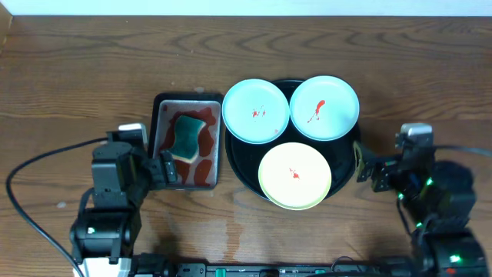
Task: Clean dirty plates on tray and stack at the side
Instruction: 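Grasp the green sponge with left gripper, grip yellow plate rim with right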
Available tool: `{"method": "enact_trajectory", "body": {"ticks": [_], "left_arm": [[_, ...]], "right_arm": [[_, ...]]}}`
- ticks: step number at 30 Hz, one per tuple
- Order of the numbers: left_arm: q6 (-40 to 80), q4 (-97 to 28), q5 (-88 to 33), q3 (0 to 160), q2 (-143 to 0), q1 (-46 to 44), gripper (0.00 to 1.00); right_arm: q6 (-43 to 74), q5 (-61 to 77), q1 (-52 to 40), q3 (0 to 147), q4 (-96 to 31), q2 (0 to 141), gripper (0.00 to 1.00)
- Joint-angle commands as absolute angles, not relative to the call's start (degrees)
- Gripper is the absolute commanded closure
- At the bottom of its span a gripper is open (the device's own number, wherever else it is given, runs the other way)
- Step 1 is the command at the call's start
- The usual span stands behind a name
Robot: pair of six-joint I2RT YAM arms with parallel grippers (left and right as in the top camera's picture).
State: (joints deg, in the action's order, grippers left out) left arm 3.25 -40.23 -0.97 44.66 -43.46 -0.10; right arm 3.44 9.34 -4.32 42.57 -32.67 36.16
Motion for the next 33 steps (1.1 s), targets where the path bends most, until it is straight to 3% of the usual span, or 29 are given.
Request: {"method": "enact_trajectory", "body": {"ticks": [1, 21, 33], "left_arm": [[4.0, -42.5, -1.1, 48.6, -43.6, 0.0, 0.09], [5.3, -43.0, -3.6, 49.0, -43.2, 0.0, 0.09], [4.8, -44.2, -6.3, 55.5, -57.5, 0.0, 0.09]], "right_arm": [[4.0, 12.9, -4.9, 48.8, -34.0, 38.7, 0.01], [4.4, 14.5, -4.9, 49.1, -34.2, 39.6, 0.01], [4.2, 17.6, -7.2, 49.1, -44.1, 56.2, 0.01]]}}
